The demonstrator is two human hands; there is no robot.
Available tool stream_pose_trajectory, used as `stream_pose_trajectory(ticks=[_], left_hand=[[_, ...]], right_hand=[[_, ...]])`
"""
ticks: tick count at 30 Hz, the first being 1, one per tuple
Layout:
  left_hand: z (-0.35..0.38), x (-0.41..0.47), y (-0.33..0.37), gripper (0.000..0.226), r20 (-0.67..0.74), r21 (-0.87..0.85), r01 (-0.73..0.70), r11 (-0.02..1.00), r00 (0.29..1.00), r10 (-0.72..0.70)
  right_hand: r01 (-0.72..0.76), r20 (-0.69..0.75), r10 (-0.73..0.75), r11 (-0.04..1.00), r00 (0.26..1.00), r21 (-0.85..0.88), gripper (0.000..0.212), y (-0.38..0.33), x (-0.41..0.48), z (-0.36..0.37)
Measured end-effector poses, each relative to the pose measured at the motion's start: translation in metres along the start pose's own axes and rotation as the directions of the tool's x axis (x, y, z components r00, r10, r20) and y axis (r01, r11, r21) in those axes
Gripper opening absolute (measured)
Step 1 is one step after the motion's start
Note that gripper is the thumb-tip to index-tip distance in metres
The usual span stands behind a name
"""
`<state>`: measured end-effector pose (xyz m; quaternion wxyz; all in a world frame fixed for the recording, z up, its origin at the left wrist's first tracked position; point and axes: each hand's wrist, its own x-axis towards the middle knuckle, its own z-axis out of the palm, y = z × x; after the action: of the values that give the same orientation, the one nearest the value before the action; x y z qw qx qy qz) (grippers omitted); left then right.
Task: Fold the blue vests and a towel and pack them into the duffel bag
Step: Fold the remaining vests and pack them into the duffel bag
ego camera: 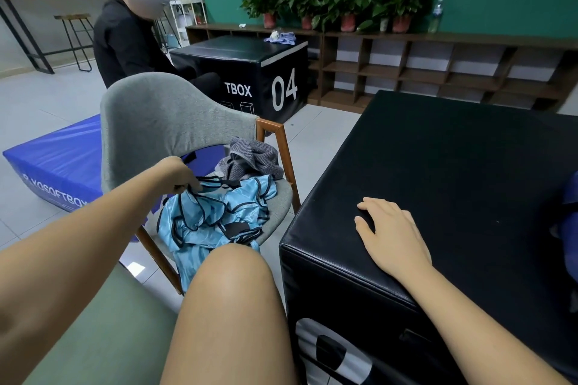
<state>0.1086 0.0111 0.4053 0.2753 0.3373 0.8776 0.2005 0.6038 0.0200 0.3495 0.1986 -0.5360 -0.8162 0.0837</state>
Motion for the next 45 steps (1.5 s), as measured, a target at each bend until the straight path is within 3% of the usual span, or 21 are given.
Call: stream_pose_trajectory(ticks=[3, 7, 13, 18, 23, 33, 39, 41, 43, 45], left_hand=[[-0.005, -0.001, 0.012, 0.031, -0.116, 0.156, -0.01, 0.988, 0.993, 0.028], [-0.013, -0.008, 0.029, 0.031, -0.203, 0.207, -0.073, 0.976, 0.972, 0.116], [-0.02, -0.015, 0.057, 0.02, -0.266, 0.004, -0.247, 0.969, 0.934, 0.24], [-0.037, -0.042, 0.092, 0.015, -0.442, -0.021, -0.413, 0.91, 0.821, 0.362], [-0.055, -0.078, 0.133, 0.01, -0.51, -0.044, -0.543, 0.839, 0.734, 0.448], [-0.08, -0.171, 0.236, 0.015, -0.541, -0.083, -0.718, 0.691, 0.615, 0.573], [-0.068, -0.248, 0.303, 0.014, -0.466, -0.365, -0.78, 0.508, 0.626, 0.625], [-0.058, -0.276, 0.32, 0.015, -0.4, -0.467, -0.754, 0.462, 0.646, 0.65], [-0.045, -0.298, 0.334, 0.013, -0.325, -0.542, -0.715, 0.441, 0.663, 0.675], [-0.032, -0.313, 0.346, 0.013, -0.259, -0.601, -0.681, 0.419, 0.662, 0.704]], right_hand=[[0.003, -0.004, -0.003, 1.0, 1.0, 0.001, 0.039, 0.0, 0.0, 0.0], [0.01, -0.008, -0.01, 1.0, 1.0, 0.005, 0.04, 0.002, 0.001, 0.001], [-0.006, 0.002, 0.006, 1.0, 1.0, 0.021, 0.041, -0.004, -0.003, -0.007], [-0.006, 0.005, 0.005, 0.998, 1.0, 0.06, 0.038, -0.003, -0.003, -0.009], [-0.028, 0.054, 0.019, 0.983, 0.998, 0.18, 0.029, 0.006, 0.003, -0.008], [0.01, -0.076, 0.033, 0.866, 0.997, 0.5, 0.036, -0.019, 0.002, -0.078], [0.133, -0.216, -0.023, 0.85, 0.976, 0.509, 0.087, -0.049, 0.002, -0.151], [0.173, -0.281, -0.029, 0.847, 0.959, 0.503, 0.095, -0.057, 0.003, -0.178], [0.209, -0.359, -0.023, 0.845, 0.933, 0.492, 0.087, -0.062, 0.003, -0.205], [0.212, -0.417, 0.014, 0.845, 0.909, 0.491, 0.06, -0.061, 0.003, -0.229]])
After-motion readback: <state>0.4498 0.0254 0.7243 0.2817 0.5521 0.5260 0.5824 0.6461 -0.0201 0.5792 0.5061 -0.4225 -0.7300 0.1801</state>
